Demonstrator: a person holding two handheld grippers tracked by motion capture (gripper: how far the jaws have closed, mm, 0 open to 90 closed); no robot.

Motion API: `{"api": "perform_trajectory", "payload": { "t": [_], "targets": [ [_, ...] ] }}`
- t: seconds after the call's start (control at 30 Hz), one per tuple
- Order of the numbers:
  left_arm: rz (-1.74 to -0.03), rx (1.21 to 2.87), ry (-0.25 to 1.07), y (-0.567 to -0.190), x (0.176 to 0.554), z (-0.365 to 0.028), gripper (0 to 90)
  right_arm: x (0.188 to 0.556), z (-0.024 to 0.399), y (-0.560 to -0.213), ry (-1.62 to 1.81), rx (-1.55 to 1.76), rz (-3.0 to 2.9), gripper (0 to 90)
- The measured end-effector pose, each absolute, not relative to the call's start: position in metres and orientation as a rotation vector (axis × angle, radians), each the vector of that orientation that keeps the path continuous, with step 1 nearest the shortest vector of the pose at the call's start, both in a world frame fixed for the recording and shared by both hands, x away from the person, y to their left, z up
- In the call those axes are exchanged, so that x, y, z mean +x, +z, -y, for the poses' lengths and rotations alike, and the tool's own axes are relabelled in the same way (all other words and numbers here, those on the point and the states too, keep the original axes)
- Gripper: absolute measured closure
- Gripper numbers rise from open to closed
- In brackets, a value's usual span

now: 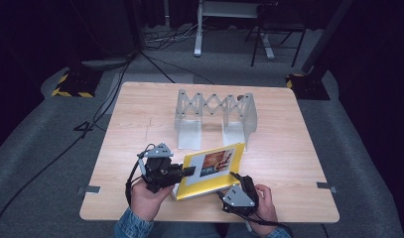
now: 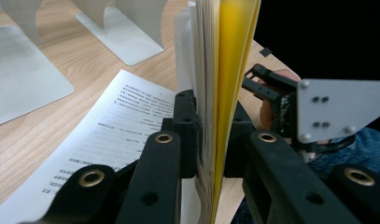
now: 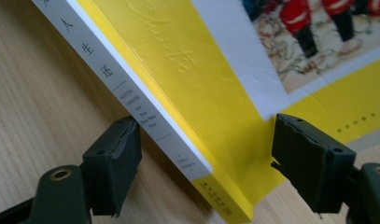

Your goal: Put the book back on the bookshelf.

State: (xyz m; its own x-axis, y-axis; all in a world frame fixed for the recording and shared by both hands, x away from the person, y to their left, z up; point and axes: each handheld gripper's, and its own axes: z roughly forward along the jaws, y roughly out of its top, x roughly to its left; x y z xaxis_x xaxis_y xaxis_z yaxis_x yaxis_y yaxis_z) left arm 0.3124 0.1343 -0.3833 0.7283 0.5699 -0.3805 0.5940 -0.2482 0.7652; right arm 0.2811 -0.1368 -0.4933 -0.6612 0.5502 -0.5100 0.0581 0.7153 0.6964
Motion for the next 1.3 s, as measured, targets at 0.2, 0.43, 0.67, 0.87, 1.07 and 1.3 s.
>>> {"api": "perform_trajectory", "payload": {
  "t": [0.2,0.43,0.67,0.87,1.07,1.3],
  "targets": [
    [-0.917,1.903,-0.061,-0.387,0.315,-0.135,80.3,0.281,0.122,-0.502,0.785,0.398,-2.115,23.2],
    [-0.931,1.896,-0.089,-0.391,0.318,-0.136,80.4,0.284,0.109,-0.506,0.739,0.338,-2.057,24.2],
    [-0.962,1.876,-0.13,-0.399,0.326,-0.141,80.5,0.286,0.099,-0.512,0.689,0.259,-2.001,25.0],
    [-0.985,1.861,-0.147,-0.402,0.33,-0.143,80.5,0.291,0.092,-0.514,0.671,0.241,-1.992,25.7],
    [-1.01,1.877,-0.097,-0.403,0.33,-0.142,80.3,0.293,0.091,-0.515,0.652,0.207,-2.034,43.2],
    [-1.054,1.876,-0.078,-0.407,0.333,-0.144,80.1,0.291,0.089,-0.516,0.607,0.148,-2.026,61.0]
  ]
}}
